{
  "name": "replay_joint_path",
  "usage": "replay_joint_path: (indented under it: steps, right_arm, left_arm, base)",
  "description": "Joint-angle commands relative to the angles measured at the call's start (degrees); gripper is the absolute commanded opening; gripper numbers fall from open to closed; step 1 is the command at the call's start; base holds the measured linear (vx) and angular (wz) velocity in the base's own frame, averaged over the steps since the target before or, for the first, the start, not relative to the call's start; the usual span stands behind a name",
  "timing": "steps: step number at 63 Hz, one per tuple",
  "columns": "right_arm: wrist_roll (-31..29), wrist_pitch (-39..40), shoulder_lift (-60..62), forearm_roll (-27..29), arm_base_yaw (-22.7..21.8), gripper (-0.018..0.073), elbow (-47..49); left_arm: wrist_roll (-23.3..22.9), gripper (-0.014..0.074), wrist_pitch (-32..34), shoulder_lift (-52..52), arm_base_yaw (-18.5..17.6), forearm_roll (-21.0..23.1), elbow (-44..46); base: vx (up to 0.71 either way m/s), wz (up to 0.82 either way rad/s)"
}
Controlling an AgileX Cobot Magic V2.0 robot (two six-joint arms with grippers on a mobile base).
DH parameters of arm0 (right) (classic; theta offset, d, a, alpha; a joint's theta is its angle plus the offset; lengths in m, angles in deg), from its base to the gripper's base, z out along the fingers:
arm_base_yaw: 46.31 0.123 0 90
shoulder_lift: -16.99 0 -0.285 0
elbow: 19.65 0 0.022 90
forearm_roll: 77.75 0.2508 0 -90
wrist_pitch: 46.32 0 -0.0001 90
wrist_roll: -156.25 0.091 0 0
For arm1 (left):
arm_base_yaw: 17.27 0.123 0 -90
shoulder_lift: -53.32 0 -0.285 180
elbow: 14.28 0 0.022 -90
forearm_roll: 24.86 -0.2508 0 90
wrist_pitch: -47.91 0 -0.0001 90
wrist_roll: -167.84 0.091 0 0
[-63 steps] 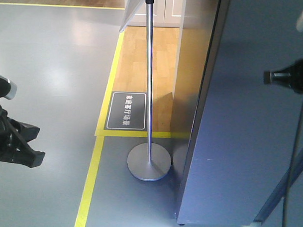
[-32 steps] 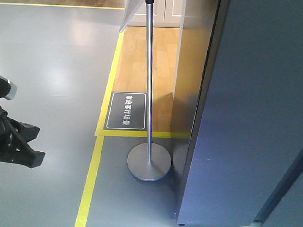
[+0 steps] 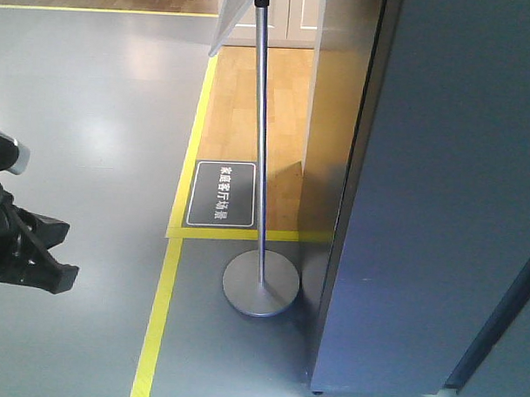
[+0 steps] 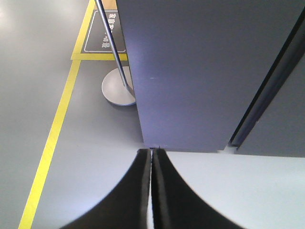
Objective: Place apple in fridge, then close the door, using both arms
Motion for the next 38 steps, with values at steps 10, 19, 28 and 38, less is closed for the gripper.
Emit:
replay_joint_path:
  steps: [10,19,28,38]
  right_arm:
    - [-0.3,2.1,1.3,1.2,-0.1,-0.0004,0.4]
    - [-0.3,2.1,1.3,1.9,-0.1,-0.0004,0.4]
    - [-0.3,2.1,1.3,1.9,-0.1,-0.0004,0.4]
    - [-0.3,2.1,1.3,1.9,-0.1,-0.0004,0.4]
  left_arm:
    - [-0.6,-0.0006,2.9,-1.1,0.0,0.4,1.4]
    - [-0.6,-0.0006,2.9,-1.1,0.0,0.4,1.4]
    - [-0.6,-0.0006,2.9,-1.1,0.0,0.4,1.4]
    - [-0.6,-0.0006,2.8,-1.5,0.0,0.4,1.3]
  base:
    - [0.00,0.00]
    - [0.00,0.00]
    - [0.00,0.00]
    - [0.00,0.00]
